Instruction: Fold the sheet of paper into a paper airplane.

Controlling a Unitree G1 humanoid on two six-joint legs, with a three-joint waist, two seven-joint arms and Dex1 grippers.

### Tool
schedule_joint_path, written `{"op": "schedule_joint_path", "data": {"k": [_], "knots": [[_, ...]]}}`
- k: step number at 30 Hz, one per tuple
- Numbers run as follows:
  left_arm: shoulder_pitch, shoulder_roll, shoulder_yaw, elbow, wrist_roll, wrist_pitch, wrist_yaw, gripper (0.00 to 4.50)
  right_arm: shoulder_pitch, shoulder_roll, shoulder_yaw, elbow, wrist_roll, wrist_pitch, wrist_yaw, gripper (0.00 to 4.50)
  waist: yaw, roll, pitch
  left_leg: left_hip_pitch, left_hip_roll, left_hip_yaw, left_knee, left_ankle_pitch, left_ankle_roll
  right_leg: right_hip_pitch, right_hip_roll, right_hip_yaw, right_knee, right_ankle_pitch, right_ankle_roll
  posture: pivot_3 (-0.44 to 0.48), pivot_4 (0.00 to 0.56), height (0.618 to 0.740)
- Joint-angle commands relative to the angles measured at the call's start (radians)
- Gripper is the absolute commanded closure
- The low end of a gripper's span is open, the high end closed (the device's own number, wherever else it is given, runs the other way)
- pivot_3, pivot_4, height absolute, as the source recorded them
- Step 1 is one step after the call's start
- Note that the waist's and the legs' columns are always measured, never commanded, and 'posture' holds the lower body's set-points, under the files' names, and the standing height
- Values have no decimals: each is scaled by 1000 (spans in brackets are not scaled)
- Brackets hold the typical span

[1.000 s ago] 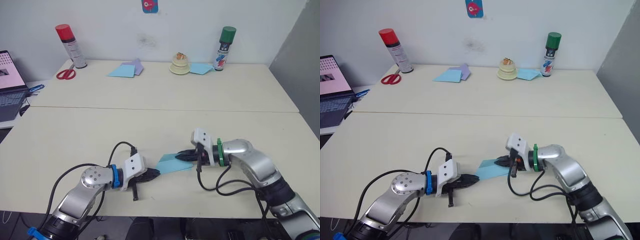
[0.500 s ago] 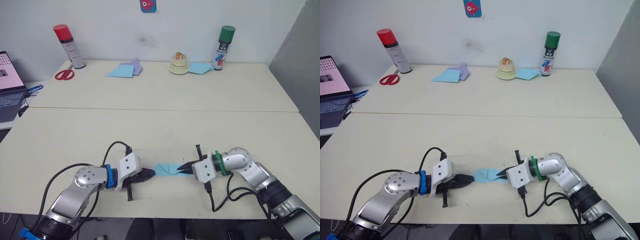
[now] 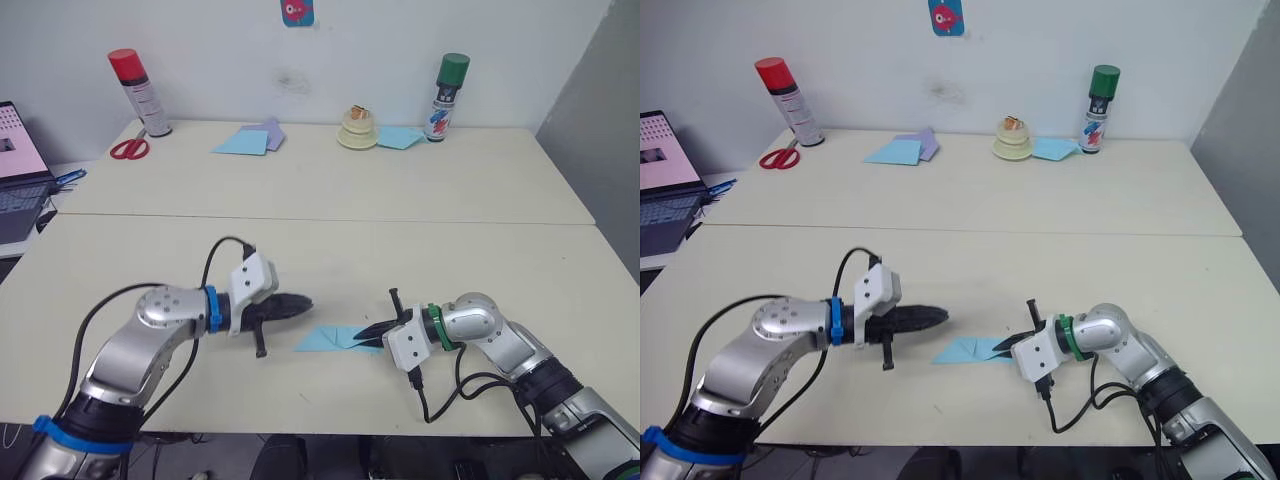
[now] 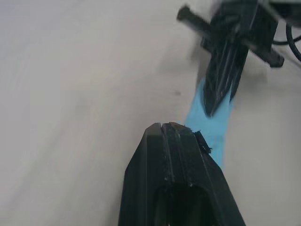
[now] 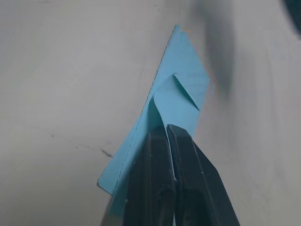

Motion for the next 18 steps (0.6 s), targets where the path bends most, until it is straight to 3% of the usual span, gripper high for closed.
{"op": "schedule_joint_path", "data": {"k": [1, 10, 18], "knots": [[-21, -28, -93, 18, 75, -74, -21, 4500, 15, -7, 22, 20, -47, 42, 8, 4461, 0, 0, 0, 0, 0, 0, 0, 0, 0, 0, 0, 0, 0, 0, 0, 0, 150, 729], [-61, -124, -213, 254, 227, -256, -27, 4500, 21, -8, 19, 2, -42, 67, 6, 4461, 1, 0, 0, 1, 0, -1, 0, 0, 0, 0, 0, -1, 1, 0, 0, 0, 150, 729], [-38, -145, -225, 273, 234, -264, -59, 4500, 31, -7, 6, -18, -42, 80, -15, 4461, 1, 0, 0, 1, 0, 0, 0, 0, 0, 0, 0, 0, 0, 0, 0, 0, 150, 729]]}}
